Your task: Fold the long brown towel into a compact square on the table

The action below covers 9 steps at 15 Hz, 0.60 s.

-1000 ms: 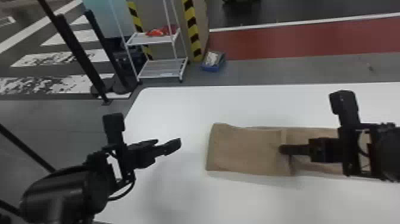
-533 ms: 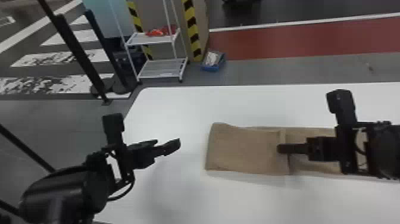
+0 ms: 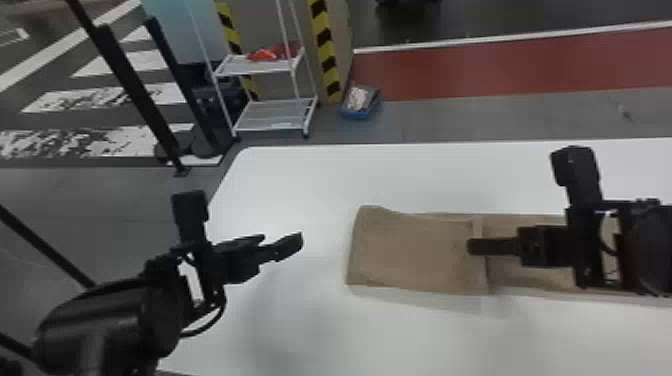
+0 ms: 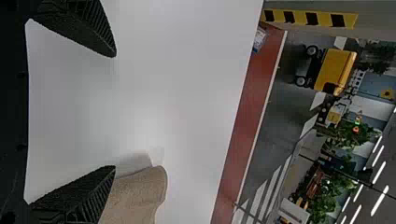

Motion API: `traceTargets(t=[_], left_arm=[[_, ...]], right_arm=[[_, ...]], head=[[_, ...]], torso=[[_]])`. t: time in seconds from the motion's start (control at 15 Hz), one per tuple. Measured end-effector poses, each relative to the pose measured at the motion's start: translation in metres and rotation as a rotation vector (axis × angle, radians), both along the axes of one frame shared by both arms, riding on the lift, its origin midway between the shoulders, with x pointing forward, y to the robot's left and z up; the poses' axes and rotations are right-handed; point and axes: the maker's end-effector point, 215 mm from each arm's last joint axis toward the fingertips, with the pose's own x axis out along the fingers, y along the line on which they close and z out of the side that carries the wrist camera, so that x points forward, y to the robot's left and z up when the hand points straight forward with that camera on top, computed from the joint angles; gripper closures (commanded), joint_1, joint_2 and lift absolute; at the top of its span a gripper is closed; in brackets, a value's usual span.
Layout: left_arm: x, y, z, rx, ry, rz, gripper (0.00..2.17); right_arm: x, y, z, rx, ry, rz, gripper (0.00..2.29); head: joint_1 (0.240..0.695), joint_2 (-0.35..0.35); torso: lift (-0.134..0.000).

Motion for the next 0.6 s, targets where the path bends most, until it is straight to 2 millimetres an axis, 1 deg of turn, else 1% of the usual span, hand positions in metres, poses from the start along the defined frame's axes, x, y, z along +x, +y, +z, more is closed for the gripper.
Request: traceTargets(t=[0.13,0.27,0.33,0.4,0.47,0.6], left_arm=[[0.0,0.0006,0.0003,0.001,0.0,0.0,0.02],[-0.0002,0.0018,0.0003,0.003,0.0,0.0,0.02],[-0.0004,0.0025,0.0003,0.004,0.0,0.0,0.02],[-0.0006,0.0033,0.0,0.005,0.001,0.0,0.02],[-0.0007,0.0036,-0.0003,0.005,0.002,0.0,0.02],[-0.0004,0.0042,-0.0014,0.006,0.002,0.001,0.02]], right_arm=[[0.0048,-0.0004,0.0039,-0.003,-0.007,-0.001,0.81],[0.0065,-0.001,0.0019,-0.008,-0.001,-0.002,0.81],[0.007,-0.0014,0.0004,-0.01,0.002,-0.002,0.86],[0.0076,-0.002,-0.0006,-0.013,0.005,-0.004,1.03],[0.0083,-0.0022,-0.0007,-0.014,0.006,-0.005,1.11],[0.0094,-0.0023,0.0003,-0.014,0.004,-0.004,1.12]], head=[[0.695,0.261],[0.695,0.26],[0.695,0.261],[0.695,0.261],[0.695,0.261],[0.695,0.261]], torso=[[-0.123],[-0.123],[-0.123],[-0.123],[-0.123],[-0.123]])
